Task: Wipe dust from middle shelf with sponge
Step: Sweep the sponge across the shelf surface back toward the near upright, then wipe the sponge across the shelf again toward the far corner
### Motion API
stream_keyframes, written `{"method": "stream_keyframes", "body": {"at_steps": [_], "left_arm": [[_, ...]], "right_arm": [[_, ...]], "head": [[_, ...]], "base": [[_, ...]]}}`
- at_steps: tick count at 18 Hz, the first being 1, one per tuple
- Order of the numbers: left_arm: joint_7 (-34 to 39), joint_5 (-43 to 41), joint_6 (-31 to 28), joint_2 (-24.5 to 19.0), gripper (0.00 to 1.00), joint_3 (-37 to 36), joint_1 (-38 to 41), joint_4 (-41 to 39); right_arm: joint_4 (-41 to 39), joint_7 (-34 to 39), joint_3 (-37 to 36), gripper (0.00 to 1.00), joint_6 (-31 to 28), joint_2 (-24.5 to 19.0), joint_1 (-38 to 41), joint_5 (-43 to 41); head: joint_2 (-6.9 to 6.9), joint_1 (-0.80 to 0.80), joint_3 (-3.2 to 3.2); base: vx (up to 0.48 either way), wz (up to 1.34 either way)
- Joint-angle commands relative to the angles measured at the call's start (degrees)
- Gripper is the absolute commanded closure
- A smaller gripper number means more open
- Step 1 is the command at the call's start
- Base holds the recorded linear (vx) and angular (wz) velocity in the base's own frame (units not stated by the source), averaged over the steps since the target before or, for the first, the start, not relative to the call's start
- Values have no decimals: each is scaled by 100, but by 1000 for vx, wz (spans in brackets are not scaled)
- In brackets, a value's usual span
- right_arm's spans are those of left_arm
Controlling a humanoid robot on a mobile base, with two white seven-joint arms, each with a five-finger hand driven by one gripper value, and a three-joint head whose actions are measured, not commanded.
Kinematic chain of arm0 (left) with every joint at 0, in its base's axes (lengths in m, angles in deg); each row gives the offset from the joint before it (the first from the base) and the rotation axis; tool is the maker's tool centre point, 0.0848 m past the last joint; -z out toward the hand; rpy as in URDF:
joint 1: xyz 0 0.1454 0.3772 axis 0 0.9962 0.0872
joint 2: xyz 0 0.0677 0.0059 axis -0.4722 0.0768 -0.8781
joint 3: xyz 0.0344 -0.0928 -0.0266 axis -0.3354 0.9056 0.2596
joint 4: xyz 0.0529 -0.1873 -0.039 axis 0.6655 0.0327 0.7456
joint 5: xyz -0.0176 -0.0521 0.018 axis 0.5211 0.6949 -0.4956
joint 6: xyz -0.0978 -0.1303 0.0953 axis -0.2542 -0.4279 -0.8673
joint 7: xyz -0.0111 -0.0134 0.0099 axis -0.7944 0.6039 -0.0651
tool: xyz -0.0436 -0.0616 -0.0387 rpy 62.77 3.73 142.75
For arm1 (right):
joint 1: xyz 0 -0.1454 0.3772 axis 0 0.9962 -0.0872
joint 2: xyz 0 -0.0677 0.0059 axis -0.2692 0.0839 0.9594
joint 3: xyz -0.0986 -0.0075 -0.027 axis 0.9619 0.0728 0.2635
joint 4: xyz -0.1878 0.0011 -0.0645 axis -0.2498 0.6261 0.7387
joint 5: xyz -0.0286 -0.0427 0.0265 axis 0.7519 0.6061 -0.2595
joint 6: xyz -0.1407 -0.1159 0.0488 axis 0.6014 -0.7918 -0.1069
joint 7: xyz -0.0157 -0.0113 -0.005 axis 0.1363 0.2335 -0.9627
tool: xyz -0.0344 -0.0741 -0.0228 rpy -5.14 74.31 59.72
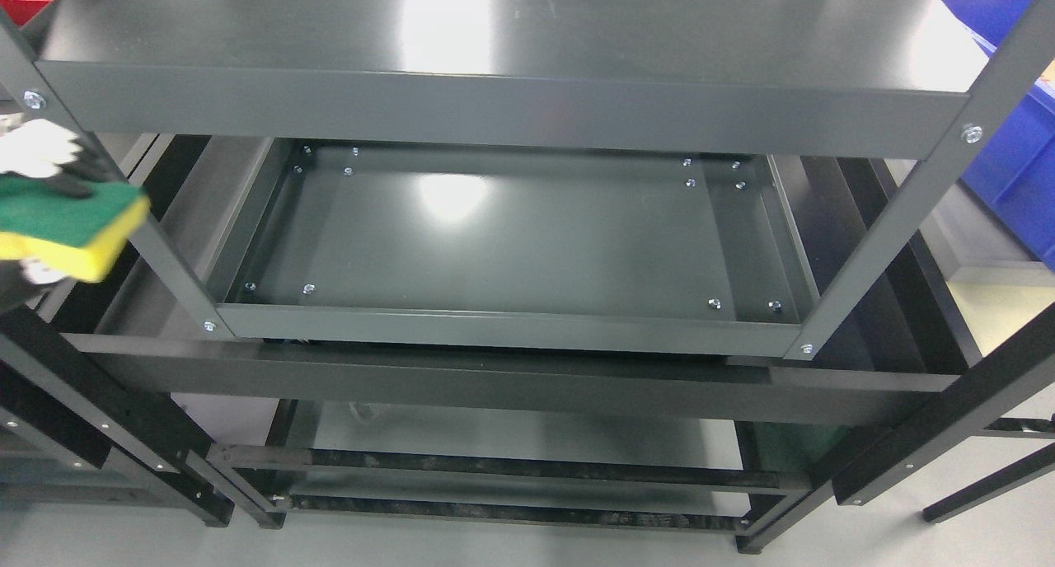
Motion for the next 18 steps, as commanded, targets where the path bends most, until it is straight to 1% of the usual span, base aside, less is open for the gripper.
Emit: {"method": "stream_keyframes", "body": {"at_steps": [1,3,6,8,9,11,14,18], "left_arm": [[-143,-1238,-2,1217,99,-1894,-1005,-169],[-283,-1694,-2,1876,99,-2333,-1374,-222],[-310,-2625,-2,3045,99,-2773,-1858,-205],[-258,-3118,-2,3045,99,-3036,-1991,-170],[-179,-3242,-2,3045,99,-3430,-2061,-126],[154,-3357,-2,3045,99,-3933,-2079,-82],[559,-3559,-2,3045,99,-4390,-2254,-56],[1060,-4059,-2,3045,99,-5049,-2649,514]], "right_arm": [[-100,-4,-2,0,-4,100,0,0],[-100,-4,-2,0,-4,100,0,-9],[-100,-4,7,0,-4,100,0,0],[-100,-4,-2,0,-4,100,0,0],[-100,-4,7,0,-4,100,0,0],[-100,-4,-2,0,-4,100,0,0],[-100,-4,-2,0,-4,100,0,0],[-100,-4,7,0,-4,100,0,0]], "head": [[0,0,0],[0,0,0],[0,0,0],[0,0,0],[0,0,0],[0,0,0],[0,0,0],[0,0,0]], "base": [[0,0],[0,0],[0,0],[0,0],[0,0],[0,0],[0,0],[0,0]]}}
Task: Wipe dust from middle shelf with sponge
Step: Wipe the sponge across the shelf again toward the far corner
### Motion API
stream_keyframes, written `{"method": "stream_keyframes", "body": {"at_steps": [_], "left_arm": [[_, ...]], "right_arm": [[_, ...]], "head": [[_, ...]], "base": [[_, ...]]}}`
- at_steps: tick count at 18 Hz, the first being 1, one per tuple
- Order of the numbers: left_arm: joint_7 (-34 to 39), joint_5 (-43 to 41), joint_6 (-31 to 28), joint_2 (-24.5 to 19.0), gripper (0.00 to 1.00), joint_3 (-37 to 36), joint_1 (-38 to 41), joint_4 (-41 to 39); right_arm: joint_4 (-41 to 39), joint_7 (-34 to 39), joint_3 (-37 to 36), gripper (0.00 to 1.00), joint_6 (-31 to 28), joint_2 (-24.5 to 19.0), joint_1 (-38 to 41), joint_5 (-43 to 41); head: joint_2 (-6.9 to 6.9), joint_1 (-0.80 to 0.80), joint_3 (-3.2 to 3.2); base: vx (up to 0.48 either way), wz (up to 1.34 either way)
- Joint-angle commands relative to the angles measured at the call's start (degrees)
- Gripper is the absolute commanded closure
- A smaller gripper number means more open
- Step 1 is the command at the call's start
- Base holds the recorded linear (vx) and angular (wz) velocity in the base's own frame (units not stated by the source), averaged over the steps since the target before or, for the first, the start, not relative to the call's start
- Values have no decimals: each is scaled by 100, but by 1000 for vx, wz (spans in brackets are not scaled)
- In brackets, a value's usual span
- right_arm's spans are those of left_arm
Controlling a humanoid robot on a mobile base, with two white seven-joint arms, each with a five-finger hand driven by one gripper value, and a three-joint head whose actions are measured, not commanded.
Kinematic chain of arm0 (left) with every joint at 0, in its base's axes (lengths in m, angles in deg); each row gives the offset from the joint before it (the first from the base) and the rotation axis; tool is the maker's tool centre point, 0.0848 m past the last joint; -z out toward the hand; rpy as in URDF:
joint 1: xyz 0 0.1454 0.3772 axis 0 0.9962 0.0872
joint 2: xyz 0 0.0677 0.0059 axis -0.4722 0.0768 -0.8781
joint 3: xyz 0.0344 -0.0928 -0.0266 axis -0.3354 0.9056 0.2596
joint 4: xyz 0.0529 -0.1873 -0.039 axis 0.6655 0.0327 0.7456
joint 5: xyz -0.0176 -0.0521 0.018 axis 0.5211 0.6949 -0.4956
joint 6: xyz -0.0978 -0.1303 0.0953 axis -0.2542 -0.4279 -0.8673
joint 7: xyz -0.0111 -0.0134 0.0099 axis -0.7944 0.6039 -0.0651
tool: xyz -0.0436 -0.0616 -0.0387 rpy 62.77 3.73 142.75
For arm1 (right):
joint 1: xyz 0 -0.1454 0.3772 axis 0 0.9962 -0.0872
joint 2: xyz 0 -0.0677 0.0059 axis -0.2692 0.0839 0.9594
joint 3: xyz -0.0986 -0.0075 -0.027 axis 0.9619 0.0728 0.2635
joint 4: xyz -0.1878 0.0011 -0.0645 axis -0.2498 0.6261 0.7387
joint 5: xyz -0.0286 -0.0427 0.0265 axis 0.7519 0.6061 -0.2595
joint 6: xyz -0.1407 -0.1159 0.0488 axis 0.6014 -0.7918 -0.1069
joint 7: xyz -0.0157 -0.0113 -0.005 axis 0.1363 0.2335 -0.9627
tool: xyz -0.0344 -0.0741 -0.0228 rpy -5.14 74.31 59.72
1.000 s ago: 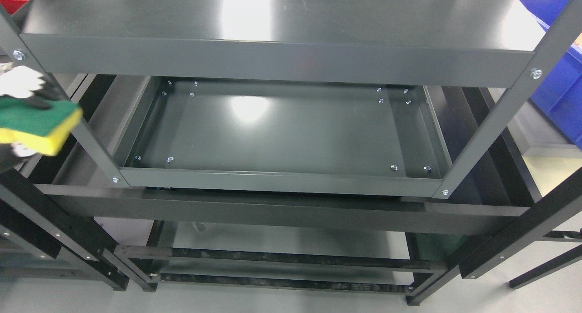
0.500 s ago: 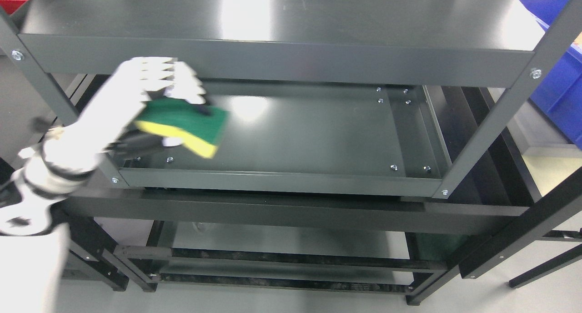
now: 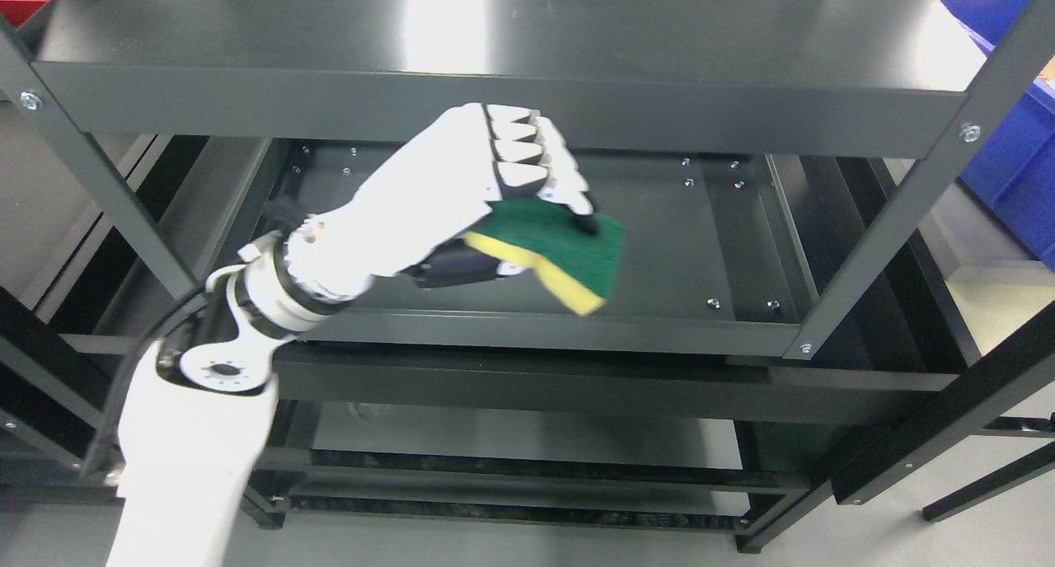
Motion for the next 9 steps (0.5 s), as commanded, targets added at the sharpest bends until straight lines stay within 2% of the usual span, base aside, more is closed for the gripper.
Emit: {"method": "stream_keyframes", "body": {"at_steps": [1,5,9], "left_arm": [[428,-730,-5,611,99,-2000,-611,685],[763,-748,-21,611,100,-2327,-1095,1204],[939,-730,-224,611,100,-2555,-1148,1276]], "right_arm": [[-100,-21,-2,0,-4,100,0,0],[-100,-21,-2,0,-4,100,0,0],[-100,-21,-2,0,-4,100,0,0]], "head": [[0,0,0],[0,0,0],[0,0,0]], "base": [[0,0],[0,0],[0,0]]}}
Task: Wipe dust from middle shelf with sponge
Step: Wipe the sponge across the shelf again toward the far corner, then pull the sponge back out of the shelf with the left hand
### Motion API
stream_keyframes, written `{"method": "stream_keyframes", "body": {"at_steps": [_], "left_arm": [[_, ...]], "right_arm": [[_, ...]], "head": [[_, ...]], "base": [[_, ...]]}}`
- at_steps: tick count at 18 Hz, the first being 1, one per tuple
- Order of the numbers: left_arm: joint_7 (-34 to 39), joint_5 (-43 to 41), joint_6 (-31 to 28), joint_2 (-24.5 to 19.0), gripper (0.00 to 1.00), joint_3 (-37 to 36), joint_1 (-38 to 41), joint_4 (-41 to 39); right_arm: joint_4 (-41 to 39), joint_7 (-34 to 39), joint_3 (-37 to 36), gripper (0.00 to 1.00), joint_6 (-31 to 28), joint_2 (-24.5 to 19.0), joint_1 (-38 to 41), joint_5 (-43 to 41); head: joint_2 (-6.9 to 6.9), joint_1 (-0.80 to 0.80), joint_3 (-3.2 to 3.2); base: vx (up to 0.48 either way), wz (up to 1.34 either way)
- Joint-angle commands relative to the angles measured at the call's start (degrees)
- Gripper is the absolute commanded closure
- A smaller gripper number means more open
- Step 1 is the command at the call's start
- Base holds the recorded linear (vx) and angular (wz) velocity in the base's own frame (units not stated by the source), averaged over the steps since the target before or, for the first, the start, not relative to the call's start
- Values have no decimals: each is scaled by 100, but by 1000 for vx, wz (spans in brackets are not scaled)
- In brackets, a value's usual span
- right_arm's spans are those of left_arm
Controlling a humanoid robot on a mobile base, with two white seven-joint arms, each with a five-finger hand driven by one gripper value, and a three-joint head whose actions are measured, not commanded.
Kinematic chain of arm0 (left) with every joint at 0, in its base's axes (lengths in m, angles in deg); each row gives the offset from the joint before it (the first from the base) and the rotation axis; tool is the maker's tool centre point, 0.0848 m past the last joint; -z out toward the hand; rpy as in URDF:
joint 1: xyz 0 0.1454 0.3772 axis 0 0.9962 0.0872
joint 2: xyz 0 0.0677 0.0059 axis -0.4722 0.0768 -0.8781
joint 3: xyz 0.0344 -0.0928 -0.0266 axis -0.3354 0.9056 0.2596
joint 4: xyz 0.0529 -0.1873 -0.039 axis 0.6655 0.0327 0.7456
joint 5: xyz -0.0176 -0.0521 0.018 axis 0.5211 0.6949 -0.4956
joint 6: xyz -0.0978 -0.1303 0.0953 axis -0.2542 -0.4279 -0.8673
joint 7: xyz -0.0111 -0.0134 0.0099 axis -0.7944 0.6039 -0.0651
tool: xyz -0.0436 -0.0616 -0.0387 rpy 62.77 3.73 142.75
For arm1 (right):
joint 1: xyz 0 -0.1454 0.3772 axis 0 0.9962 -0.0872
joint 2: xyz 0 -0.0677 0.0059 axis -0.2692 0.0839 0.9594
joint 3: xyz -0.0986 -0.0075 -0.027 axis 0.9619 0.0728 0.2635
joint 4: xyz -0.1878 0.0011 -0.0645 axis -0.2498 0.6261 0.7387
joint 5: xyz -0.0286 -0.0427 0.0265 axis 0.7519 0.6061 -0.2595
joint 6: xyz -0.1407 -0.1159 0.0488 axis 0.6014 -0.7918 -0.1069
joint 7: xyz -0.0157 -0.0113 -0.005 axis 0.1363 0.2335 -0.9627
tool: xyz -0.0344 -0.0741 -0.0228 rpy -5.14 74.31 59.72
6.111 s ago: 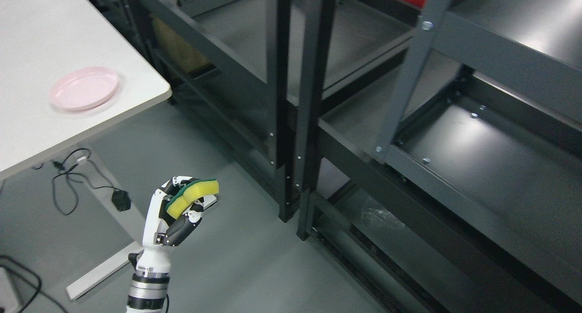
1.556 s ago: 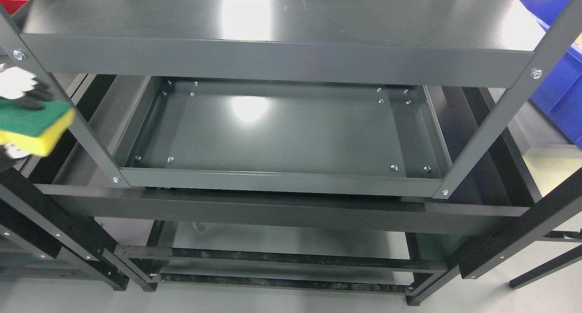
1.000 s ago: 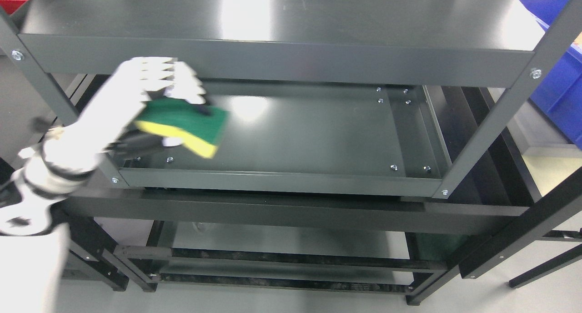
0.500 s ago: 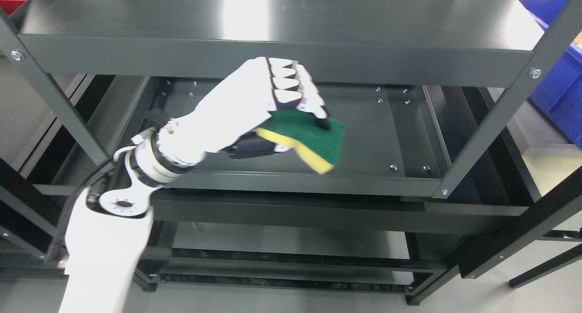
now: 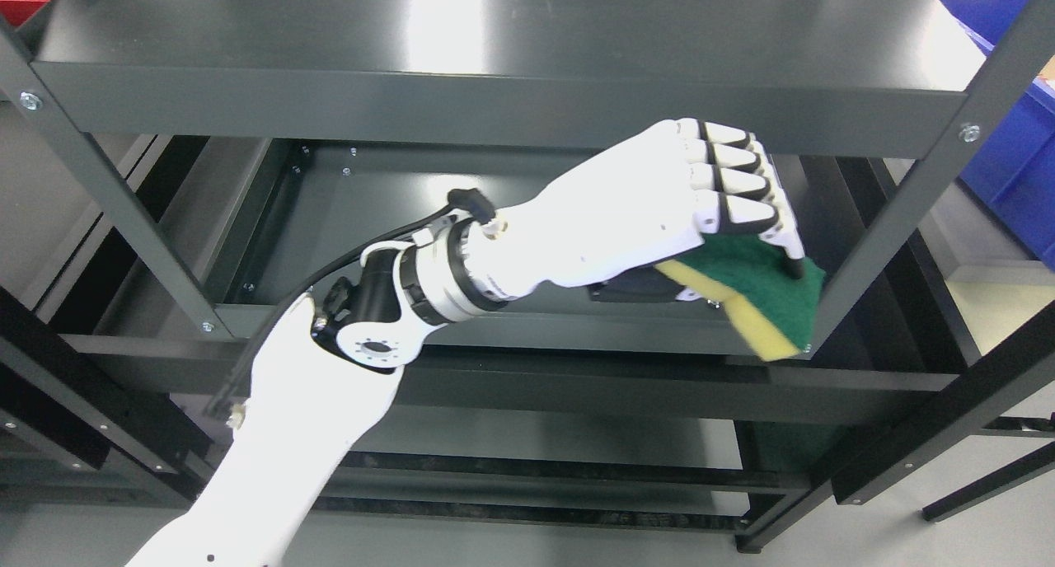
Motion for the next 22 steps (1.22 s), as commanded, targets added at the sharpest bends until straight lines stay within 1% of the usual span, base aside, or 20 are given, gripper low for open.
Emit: {"method": "stream_keyframes", "body": {"at_steps": [1,6,8,10,12,14,18,20,22], "left_arm": [[114,-117,-131,186,100,-1198,-294,632],[298,-12,-149,186,100,-1628,-146,886],[307,198,-166,186,99,-1725,266,1114],[307,549,-201,186,99,-1629,793,1282],[316,962,-367,186,99,-1096,1347,1283],[316,1358,-517,186,99,-437,1708,1265],[298,2070,-956,186,100,1338,2429,1212],[298,2509,-1377,186,100,2077,2614,1160],[272,2843,-1851,186,100,2867,2772,872]], "right_arm": [[-100,-9,6,0,-4,100,0,0],[-100,-9,6,0,-4,100,0,0],[-100,-9,6,0,-4,100,0,0],[-100,-9,-3,0,-4,100,0,0],[-100,-9,6,0,-4,100,0,0],[-100,-9,-3,0,-4,100,0,0],[-100,-9,-3,0,-4,100,0,0],[-100,-9,6,0,-4,100,0,0],[-100,-9,-3,0,-4,100,0,0]], "head": [[0,0,0],[0,0,0],[0,0,0],[0,0,0],[0,0,0],[0,0,0],[0,0,0],[0,0,0],[0,0,0]], "base": [[0,0],[0,0],[0,0],[0,0],[0,0],[0,0],[0,0],[0,0],[0,0]]}}
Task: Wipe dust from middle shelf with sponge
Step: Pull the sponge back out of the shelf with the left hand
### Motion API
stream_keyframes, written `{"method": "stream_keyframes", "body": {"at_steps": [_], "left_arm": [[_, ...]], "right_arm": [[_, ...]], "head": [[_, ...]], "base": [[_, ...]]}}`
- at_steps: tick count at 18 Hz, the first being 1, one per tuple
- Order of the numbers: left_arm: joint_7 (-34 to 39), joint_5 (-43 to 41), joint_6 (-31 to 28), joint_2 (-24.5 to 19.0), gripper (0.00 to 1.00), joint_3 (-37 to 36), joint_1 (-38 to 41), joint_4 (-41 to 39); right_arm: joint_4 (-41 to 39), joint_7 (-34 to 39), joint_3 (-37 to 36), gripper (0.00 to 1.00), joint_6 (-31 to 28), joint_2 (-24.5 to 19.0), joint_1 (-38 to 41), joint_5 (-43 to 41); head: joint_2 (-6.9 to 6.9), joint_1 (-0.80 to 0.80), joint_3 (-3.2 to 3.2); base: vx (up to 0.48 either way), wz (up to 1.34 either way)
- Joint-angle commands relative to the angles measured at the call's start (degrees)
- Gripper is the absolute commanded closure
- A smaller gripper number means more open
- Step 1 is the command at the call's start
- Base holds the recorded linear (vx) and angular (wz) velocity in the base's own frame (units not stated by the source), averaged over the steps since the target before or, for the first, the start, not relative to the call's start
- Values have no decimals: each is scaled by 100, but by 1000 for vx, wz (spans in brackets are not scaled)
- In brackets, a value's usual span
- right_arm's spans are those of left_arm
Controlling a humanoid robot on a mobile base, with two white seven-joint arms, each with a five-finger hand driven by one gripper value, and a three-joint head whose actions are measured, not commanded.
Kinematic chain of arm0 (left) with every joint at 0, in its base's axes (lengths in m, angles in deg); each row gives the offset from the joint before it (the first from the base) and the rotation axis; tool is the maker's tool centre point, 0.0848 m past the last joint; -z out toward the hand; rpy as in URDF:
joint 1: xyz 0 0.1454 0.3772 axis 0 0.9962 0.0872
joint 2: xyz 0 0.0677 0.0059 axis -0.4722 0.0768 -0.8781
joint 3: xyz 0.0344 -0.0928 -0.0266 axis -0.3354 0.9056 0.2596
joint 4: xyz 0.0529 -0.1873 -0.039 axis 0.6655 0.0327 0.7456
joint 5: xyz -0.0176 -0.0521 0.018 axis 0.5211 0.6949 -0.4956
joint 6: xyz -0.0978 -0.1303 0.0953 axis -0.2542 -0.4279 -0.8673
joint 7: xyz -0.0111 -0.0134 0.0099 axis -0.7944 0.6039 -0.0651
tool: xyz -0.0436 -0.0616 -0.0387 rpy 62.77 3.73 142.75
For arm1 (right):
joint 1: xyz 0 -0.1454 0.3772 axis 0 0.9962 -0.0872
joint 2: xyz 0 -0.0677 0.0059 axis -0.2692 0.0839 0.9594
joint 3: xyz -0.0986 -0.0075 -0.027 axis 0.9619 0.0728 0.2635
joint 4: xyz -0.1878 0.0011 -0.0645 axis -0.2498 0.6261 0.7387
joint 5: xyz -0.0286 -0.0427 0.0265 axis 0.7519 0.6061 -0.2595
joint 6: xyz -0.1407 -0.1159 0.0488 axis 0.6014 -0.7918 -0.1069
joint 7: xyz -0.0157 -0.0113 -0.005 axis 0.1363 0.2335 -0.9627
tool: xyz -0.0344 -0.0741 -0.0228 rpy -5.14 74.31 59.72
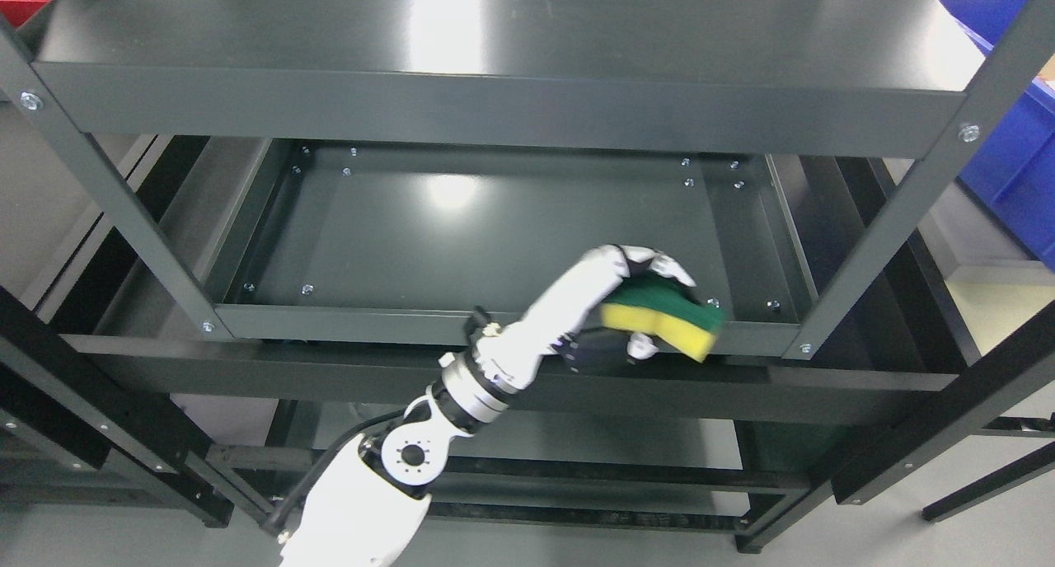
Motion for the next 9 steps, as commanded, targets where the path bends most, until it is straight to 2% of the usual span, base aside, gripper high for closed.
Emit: {"method": "stream_keyframes", "body": {"at_steps": [1,5,7,9], "left_arm": [[-54,1111,-812,-64,100,2930,822,-335],[-63,2016,-1656,-64,100,3442,1472,-1364],[-63,2097,-2017,-64,100,3671,1570,-1646],[-45,2097,-2098,-64,100,3803,1579,-1761]], "right_arm": [[-100,0,6,0,-4,100,0,0],[-100,0,-3,0,-4,100,0,0],[-100,0,-3,0,-4,100,0,0],[-100,0,-3,0,-4,100,0,0]], "head": [[0,0,0],[0,0,0],[0,0,0],[0,0,0]], "base": [[0,0],[0,0],[0,0],[0,0]]}}
